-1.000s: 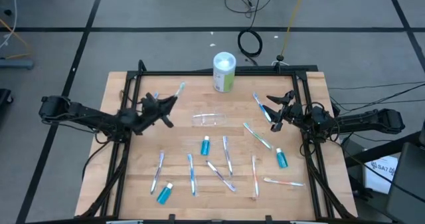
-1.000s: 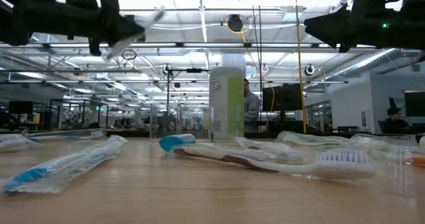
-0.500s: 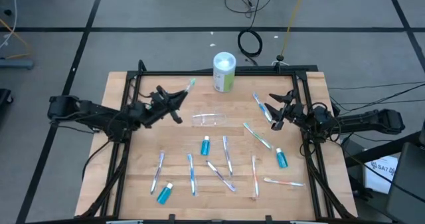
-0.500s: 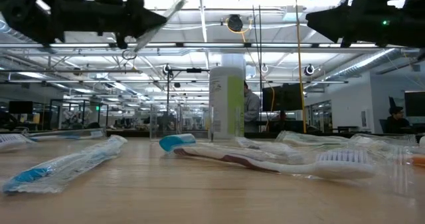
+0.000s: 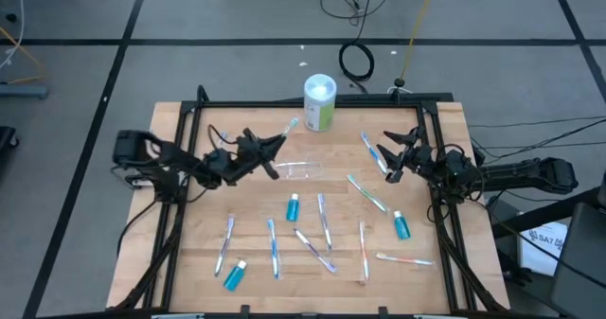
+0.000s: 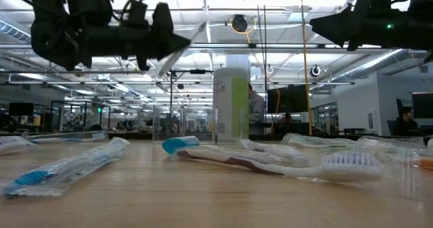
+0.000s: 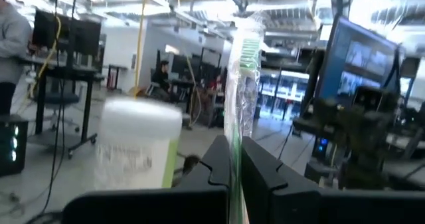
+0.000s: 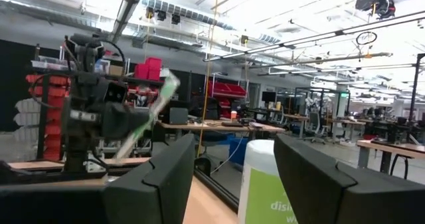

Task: Pick & Place toothbrushing station
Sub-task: Put the left green toothbrush into the transparent organizer

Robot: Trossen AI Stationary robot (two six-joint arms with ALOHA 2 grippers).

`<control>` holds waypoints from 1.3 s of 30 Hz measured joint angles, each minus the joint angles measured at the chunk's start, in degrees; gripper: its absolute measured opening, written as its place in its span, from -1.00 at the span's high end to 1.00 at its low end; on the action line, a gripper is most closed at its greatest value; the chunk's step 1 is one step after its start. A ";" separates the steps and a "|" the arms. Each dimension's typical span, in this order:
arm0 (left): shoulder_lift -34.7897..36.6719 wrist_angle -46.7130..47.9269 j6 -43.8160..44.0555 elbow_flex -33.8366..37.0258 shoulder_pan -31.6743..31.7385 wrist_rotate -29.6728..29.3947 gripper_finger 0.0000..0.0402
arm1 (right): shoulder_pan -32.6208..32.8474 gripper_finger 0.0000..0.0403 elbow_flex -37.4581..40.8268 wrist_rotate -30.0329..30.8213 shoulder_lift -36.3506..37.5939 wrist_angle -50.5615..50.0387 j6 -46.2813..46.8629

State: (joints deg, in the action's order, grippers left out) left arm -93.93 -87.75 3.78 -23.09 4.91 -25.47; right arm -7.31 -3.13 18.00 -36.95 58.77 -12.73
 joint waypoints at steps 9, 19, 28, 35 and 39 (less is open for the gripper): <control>-10.17 -1.83 -2.28 -2.05 0.11 -4.57 0.97 | 0.00 0.00 0.01 -0.02 0.00 -0.41 0.63; -17.18 -1.94 -1.62 -6.91 0.27 -5.79 0.97 | 0.00 0.00 0.01 -0.02 0.02 -0.46 0.68; -18.99 -1.92 0.19 -7.04 -2.16 -14.16 0.96 | 0.00 0.00 -0.01 -0.04 0.00 -0.95 0.70; -18.99 0.66 -3.09 -7.02 -5.21 -18.19 0.94 | 0.00 0.00 0.00 -0.04 0.00 -1.19 0.63; -18.99 1.21 -1.23 -7.02 -6.17 -19.78 0.80 | 0.00 0.00 0.01 -0.04 0.01 -1.20 0.98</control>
State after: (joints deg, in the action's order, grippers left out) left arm -112.92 -86.54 2.55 -30.11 -1.26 -45.26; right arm -7.31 -3.12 17.96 -36.94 57.57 -11.75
